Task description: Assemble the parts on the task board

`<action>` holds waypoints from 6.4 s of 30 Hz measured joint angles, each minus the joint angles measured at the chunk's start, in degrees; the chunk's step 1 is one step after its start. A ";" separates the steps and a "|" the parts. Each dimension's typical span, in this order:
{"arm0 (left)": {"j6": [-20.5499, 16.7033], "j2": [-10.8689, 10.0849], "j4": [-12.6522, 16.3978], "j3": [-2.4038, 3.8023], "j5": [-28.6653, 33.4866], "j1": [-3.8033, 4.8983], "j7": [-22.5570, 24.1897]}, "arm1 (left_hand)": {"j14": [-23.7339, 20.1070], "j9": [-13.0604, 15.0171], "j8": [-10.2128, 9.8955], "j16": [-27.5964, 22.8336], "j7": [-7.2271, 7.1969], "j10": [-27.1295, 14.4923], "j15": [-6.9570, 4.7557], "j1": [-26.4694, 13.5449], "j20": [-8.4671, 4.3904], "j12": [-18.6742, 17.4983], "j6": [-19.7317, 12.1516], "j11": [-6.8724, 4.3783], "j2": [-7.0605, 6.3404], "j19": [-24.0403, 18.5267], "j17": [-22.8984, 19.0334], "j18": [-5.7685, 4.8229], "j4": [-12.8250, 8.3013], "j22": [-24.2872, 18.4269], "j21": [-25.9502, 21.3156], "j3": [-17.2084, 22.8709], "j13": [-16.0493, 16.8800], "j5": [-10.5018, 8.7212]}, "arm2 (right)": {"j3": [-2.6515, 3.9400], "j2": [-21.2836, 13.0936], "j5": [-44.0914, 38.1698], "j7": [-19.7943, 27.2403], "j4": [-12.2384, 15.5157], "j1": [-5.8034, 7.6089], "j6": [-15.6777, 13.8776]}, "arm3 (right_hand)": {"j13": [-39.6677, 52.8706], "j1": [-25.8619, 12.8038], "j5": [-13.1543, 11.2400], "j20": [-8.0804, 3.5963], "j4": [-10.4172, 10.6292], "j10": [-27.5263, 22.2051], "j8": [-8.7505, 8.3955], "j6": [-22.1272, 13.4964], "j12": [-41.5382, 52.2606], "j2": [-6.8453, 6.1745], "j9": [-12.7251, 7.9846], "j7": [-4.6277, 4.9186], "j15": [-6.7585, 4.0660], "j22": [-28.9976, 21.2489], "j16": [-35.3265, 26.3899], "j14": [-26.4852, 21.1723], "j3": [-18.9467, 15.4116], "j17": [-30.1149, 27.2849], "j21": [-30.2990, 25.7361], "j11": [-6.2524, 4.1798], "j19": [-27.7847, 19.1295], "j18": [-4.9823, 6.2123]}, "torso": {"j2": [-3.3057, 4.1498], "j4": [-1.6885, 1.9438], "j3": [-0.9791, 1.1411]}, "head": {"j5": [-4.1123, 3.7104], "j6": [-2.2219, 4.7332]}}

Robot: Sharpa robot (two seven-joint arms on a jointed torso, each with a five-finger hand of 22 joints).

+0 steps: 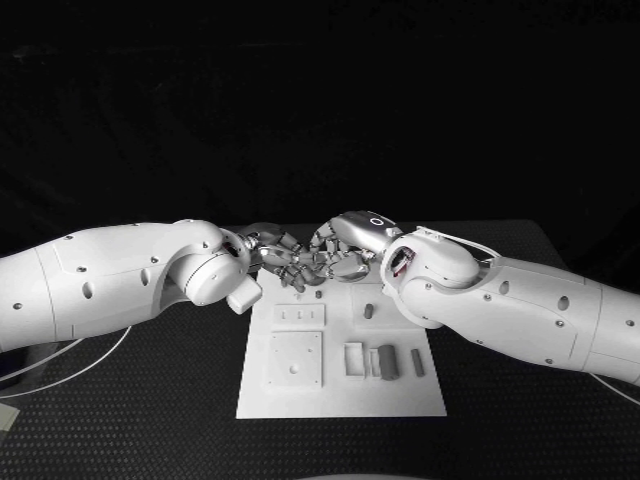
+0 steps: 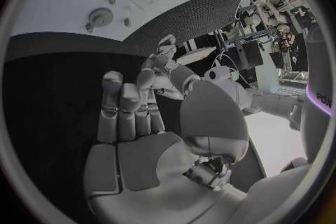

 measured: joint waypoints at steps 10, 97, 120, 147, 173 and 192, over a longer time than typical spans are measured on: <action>-0.09 -0.01 -0.01 -0.04 0.15 -0.03 -0.09 | 0.41 0.27 -0.02 0.45 -0.41 0.40 0.01 -2.45 -0.20 0.31 0.57 -0.39 -1.74 0.21 1.44 -0.02 0.00 0.57 -0.64 0.98 1.48 7.38 | 0.05 0.29 0.00 0.04 -0.40 0.03 0.03 | 0.00 0.00 0.00 0.01 0.00 0.00 -0.01 0.00 0.00 0.00 -0.03 0.00 0.01 0.00 0.00 0.00 0.00 0.00 0.00 0.00 0.00 0.00 | 0.01 0.01 -0.03 | -0.12 -0.13; -0.40 5.23 -7.14 0.21 -10.16 -0.88 -13.64 | 4.07 6.25 1.05 1.17 0.49 2.95 -1.60 -25.25 -1.95 4.52 1.32 -2.12 5.87 2.17 5.59 -0.42 -32.93 7.19 -0.68 22.99 4.24 13.44 | 3.39 -7.62 2.12 0.83 -2.64 -1.42 -3.50 | 0.72 -0.37 -0.03 0.51 2.16 -2.89 -4.19 -3.62 -1.43 -3.83 -1.48 3.54 1.99 -0.01 -0.79 -1.92 0.11 0.00 -1.01 2.44 -1.34 -0.50 | -0.01 -0.02 0.10 | 0.64 -1.01; 4.71 11.21 -14.82 0.23 -18.40 -3.97 -18.62 | 5.94 9.51 5.66 8.92 0.78 4.26 -3.47 -29.00 -3.88 12.62 2.05 -3.71 5.53 4.10 5.44 -0.42 -30.72 13.65 2.83 23.46 8.63 12.84 | 3.82 -7.73 2.78 0.92 -1.45 -1.37 -3.41 | 0.71 -0.14 -0.03 0.62 2.16 -2.87 -4.19 -3.75 -1.42 -3.60 -1.48 3.52 2.06 -0.01 -0.97 -1.99 0.11 0.00 -1.04 2.43 -1.45 -0.50 | 0.07 -0.02 0.06 | 0.73 -2.43; 7.26 14.26 -19.67 0.27 -29.58 -7.22 -20.00 | 5.73 9.92 6.76 10.66 0.65 4.14 -3.67 -29.27 -3.87 14.44 1.96 -3.77 6.34 4.09 4.59 -0.42 -31.04 15.04 3.14 23.77 9.21 12.54 | 3.88 -7.15 2.93 0.93 -1.39 -1.36 -2.85 | 0.70 -0.14 -0.03 0.82 2.31 -2.78 -4.19 -3.78 -1.42 -3.60 -1.47 3.60 2.10 -0.01 -1.00 -2.02 0.26 0.00 -1.10 2.35 -1.64 -0.51 | 0.07 0.04 -0.03 | 0.40 -3.82; 7.14 15.58 -20.69 0.28 -30.20 -9.05 -19.98 | 5.30 9.88 7.32 11.99 0.55 3.92 -3.67 -30.01 -3.87 15.38 1.85 -3.56 7.07 4.09 3.93 -0.42 -31.56 15.99 3.14 24.11 9.30 12.61 | 3.93 -6.56 2.99 0.91 -1.88 -1.19 -2.31 | 0.70 -0.14 -0.03 0.72 2.31 -2.77 -4.19 -3.87 -1.61 -3.60 -1.47 3.73 2.17 -0.01 -0.99 -2.09 0.26 0.00 -1.10 2.34 -1.53 -0.50 | 0.02 0.12 -0.05 | 0.15 -4.08; 6.36 16.70 -22.63 0.30 -31.73 -9.45 -19.94 | 5.30 9.97 7.63 12.47 0.45 3.81 -3.67 -30.01 -3.87 15.77 1.75 -3.49 7.07 4.08 3.65 -0.42 -31.70 16.27 3.13 24.11 9.29 12.38 | 3.95 -6.60 3.29 1.06 -1.90 -1.18 -2.20 | 0.74 -0.14 -0.03 0.73 2.47 -2.77 -4.19 -3.84 -1.61 -3.59 -1.47 3.77 2.18 -0.01 -0.99 -2.09 0.10 0.00 -1.10 2.34 -1.54 -0.50 | 0.04 0.08 -0.05 | 0.07 -4.28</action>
